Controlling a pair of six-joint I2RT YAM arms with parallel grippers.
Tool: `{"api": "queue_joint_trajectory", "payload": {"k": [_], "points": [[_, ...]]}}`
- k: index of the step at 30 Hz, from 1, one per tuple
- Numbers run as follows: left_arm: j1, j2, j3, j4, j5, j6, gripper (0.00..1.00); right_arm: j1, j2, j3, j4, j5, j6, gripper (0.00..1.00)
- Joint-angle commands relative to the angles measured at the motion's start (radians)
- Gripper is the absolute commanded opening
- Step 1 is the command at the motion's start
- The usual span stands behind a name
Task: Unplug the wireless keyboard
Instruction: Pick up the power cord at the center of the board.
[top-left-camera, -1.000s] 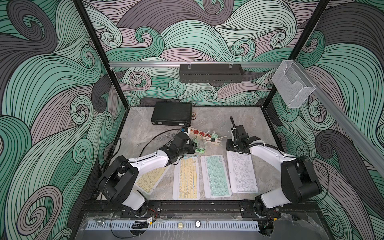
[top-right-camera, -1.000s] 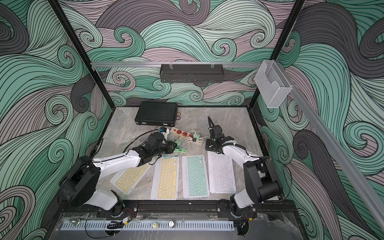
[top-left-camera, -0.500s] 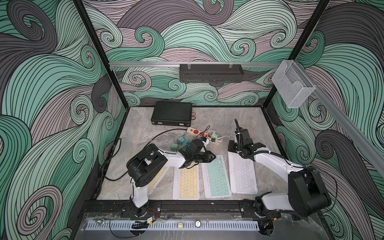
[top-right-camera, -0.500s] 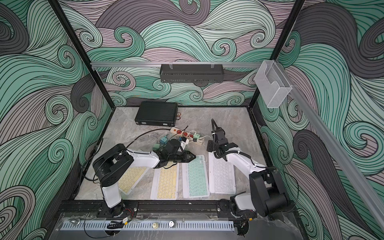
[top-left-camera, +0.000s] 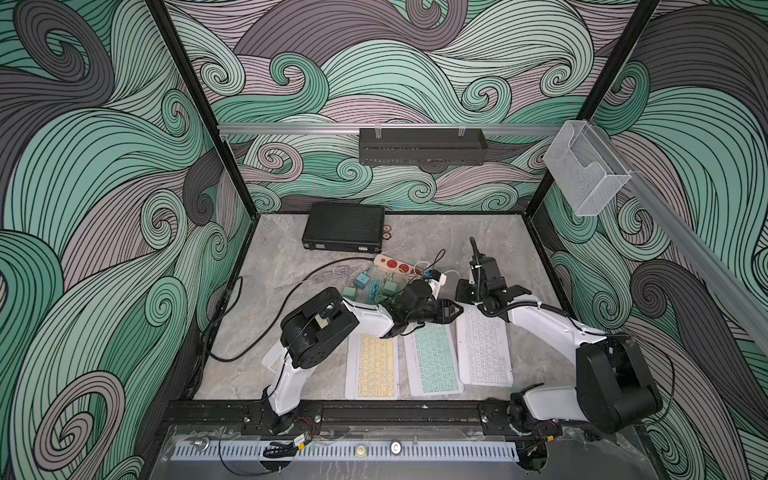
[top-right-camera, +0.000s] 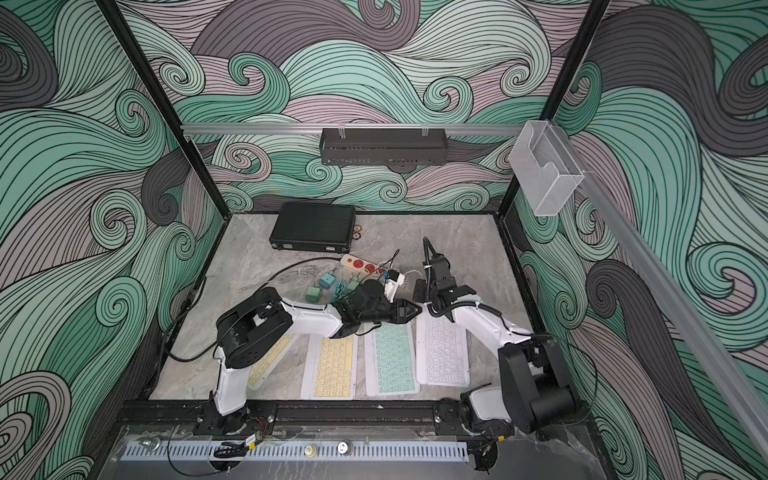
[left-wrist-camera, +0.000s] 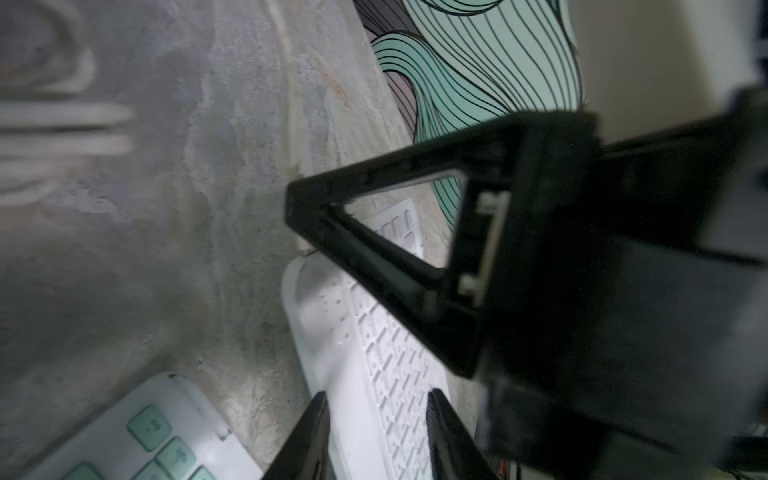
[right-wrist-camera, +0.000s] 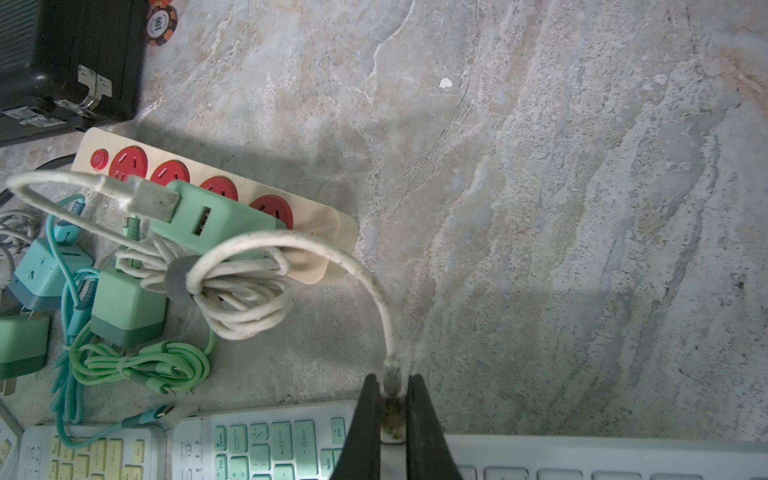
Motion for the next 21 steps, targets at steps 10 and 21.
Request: {"api": "queue_joint_trajectory", "payload": {"k": [10, 21], "points": [[0.006, 0.046, 0.026, -0.036, -0.047, 0.0, 0.4, 0.001, -0.008, 0.0, 0.045, -0.002, 0.025, 0.0], [0.006, 0.112, 0.019, 0.114, 0.018, -0.045, 0.31, 0.001, -0.038, -0.026, 0.067, -0.006, 0.057, 0.0]]}}
